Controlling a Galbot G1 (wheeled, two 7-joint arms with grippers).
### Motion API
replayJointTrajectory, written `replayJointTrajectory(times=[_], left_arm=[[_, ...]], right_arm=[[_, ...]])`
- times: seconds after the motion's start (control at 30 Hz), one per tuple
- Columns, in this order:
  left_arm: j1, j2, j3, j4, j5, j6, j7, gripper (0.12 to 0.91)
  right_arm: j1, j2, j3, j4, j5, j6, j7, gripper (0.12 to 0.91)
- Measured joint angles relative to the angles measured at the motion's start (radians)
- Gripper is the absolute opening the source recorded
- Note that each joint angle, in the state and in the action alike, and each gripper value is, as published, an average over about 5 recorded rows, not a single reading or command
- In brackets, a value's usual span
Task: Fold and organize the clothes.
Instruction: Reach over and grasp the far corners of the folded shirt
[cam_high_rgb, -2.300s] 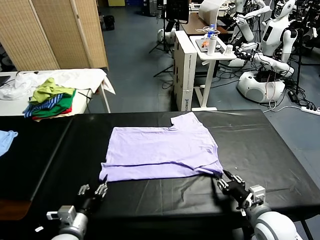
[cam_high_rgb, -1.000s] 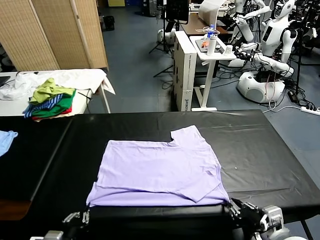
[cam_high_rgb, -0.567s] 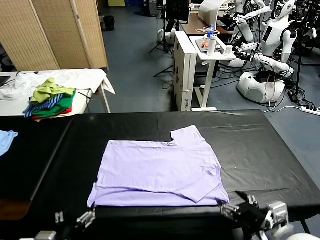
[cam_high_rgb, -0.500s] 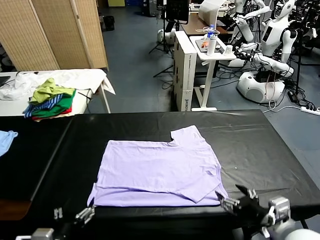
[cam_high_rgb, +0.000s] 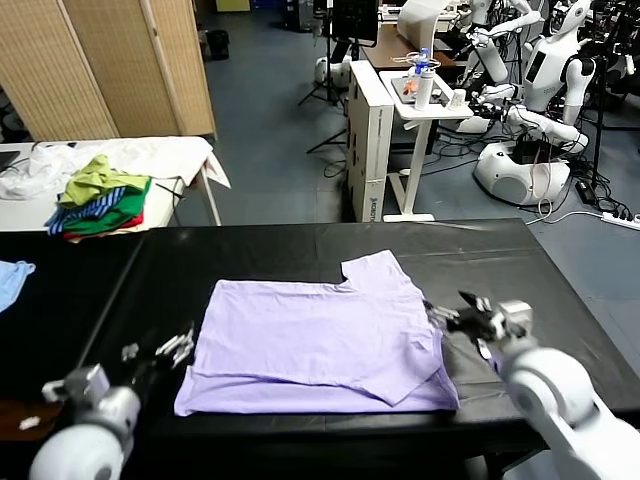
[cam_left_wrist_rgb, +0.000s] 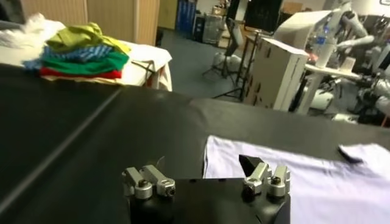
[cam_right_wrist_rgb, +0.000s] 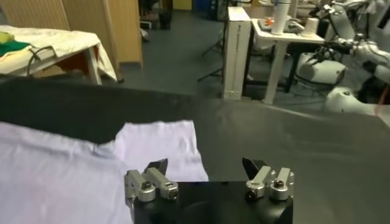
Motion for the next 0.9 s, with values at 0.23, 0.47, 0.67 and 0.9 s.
replayJointTrajectory(times=[0.23,0.47,0.67,0.9], left_arm=[[-0.205,0.046,0.118,0.178,-0.002,0.033,0.030,0.907],[-0.347,0.056,0.233,0.322,0.037,0.024,0.073,0.907],[-0.435,0.046,0.304,0.408,0.040,0.022,0.078,0.907],[-0.479,0.043,0.341,0.458,0.040,0.022,0.083,0.905]], right_arm=[[0.110,0.066,-0.078,-0.144,-0.027,0.007,-0.011,0.907],[0.160,0.115,-0.103,-0.240,-0.037,0.006,-0.011,0.907],[0.168,0.133,-0.107,-0.277,-0.038,0.005,-0.013,0.871],[0.176,0.142,-0.115,-0.293,-0.041,0.006,-0.020,0.775]])
